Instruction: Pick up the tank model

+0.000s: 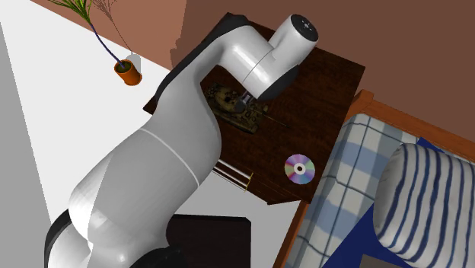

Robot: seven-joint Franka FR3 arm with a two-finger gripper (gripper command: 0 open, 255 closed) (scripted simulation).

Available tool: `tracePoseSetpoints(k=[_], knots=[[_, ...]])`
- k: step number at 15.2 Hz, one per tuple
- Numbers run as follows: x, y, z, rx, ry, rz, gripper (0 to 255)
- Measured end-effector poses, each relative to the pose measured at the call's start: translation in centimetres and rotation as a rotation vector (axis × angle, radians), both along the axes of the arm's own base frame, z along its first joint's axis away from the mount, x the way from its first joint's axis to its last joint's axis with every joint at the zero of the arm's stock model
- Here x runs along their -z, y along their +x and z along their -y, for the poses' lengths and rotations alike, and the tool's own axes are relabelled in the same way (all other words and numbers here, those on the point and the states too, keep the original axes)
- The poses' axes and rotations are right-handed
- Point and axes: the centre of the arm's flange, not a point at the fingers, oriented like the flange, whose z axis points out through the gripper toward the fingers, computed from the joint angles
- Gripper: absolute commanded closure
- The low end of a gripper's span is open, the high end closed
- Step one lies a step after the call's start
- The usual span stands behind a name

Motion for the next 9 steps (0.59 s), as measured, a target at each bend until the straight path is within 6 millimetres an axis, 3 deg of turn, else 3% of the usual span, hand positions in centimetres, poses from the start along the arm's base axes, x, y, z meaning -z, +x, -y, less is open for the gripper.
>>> tracePoseSetpoints(k=[1,2,9], knots=[[0.41,-0.02,0.06,0.000,0.000,0.000,0],[0.61,0.02,0.02,0.000,0.000,0.000,255],[0.66,0.03,0.05,0.001,-0.001,0.002,255]])
